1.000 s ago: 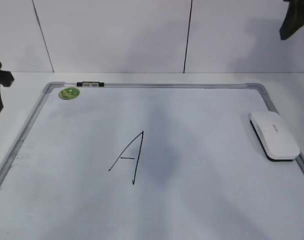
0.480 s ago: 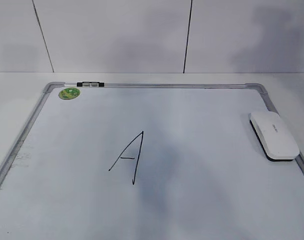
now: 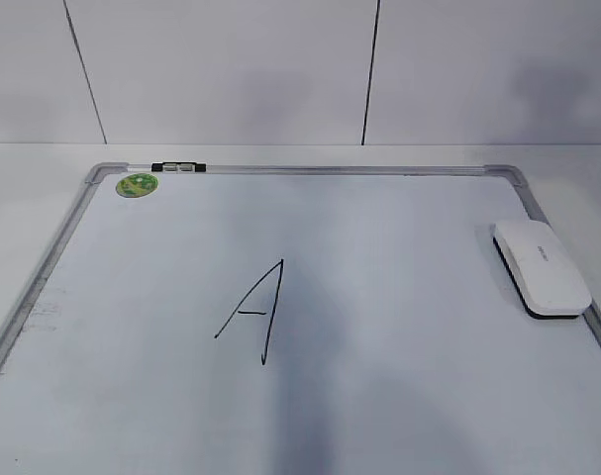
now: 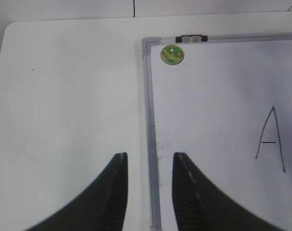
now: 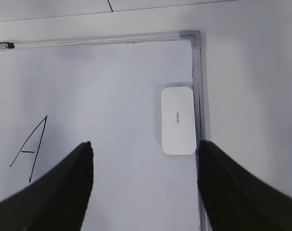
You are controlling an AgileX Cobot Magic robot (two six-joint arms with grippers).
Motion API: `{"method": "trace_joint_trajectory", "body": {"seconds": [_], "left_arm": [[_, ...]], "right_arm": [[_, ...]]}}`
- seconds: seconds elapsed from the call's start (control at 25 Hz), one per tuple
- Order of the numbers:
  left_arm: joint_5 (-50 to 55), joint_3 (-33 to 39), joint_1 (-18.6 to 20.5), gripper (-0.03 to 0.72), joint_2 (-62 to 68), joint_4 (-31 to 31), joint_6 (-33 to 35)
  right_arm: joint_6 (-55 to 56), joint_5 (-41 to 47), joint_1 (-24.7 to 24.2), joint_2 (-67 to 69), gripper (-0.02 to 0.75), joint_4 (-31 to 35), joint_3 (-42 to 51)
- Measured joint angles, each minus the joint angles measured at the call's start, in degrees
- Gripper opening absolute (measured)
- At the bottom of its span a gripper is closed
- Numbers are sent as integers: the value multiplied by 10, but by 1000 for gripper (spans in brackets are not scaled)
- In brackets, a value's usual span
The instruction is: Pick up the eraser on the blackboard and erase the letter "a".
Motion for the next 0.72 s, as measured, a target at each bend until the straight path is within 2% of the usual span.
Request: {"method": "trace_joint_trajectory", "body": {"seconds": [0.24,0.4,0.72], "left_arm": [[5,0,-46,235,-67,-7,0],[6,8,-57,235,-119,-21,0],[10,119,-57,235,-245,-28,0]], "right_arm": [[17,1,0,-108,547,-1,73],[19,3,0,-191,547,-1,113],[21,6,0,-342,547,17,207]]}}
